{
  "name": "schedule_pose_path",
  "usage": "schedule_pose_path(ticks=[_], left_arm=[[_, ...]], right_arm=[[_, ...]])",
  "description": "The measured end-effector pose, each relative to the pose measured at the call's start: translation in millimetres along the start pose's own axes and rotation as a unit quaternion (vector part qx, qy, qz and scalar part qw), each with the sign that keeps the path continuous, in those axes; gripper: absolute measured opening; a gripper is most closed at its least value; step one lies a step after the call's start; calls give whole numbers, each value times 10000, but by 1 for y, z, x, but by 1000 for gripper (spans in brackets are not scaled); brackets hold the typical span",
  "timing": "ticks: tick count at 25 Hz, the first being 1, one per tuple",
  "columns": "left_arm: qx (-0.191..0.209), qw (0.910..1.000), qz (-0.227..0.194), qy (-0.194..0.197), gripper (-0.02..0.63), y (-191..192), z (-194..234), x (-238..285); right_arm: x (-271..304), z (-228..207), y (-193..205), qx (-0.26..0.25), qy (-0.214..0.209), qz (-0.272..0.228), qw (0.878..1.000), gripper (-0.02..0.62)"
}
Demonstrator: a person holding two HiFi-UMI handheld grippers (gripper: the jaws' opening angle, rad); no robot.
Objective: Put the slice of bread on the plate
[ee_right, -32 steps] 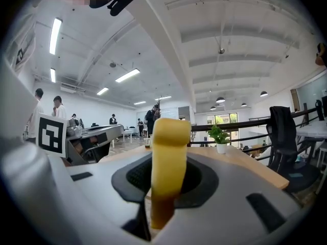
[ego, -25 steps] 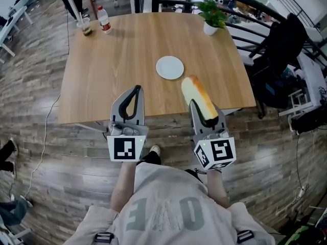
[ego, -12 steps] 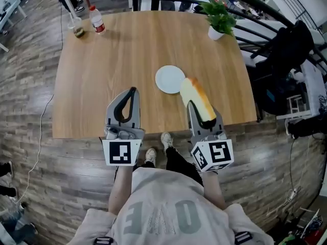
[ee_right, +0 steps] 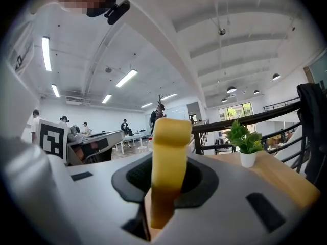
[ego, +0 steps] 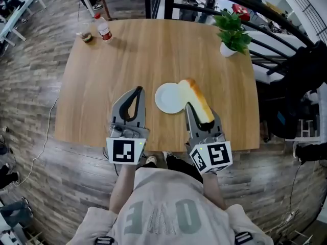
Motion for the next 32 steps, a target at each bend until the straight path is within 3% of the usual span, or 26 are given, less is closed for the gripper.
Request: schedule_pose_path(ticks=[5, 12, 23, 26, 32], left_arm=[[14, 10000, 55, 72, 8, -1, -24, 17], [38, 9999, 41, 96, 8, 8, -26, 23], [-137, 9996, 3, 254, 8, 17, -2, 27], [-216, 9993, 117, 293, 8, 29, 2, 26], [-365, 9986, 130, 353, 8, 36, 6, 26]], right_arm=[[-4, -30, -1, 27, 5, 92, 10000, 92], [0, -45, 13, -790, 363, 405, 9954, 92], [22, -34, 25, -1895, 986, 712, 9743, 92], [36, -32, 38, -2533, 1095, 980, 9561, 92], [64, -34, 69, -4186, 1378, 1587, 8835, 92]])
Point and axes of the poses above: the fingertips, and each gripper's own axes: x forward along the fingers, z to its left, y out of its underside, the point moved 2 cm from there along -x, backward along the fingers, and after that the axes turned 13 degrees about x, right-handed, at the moved point
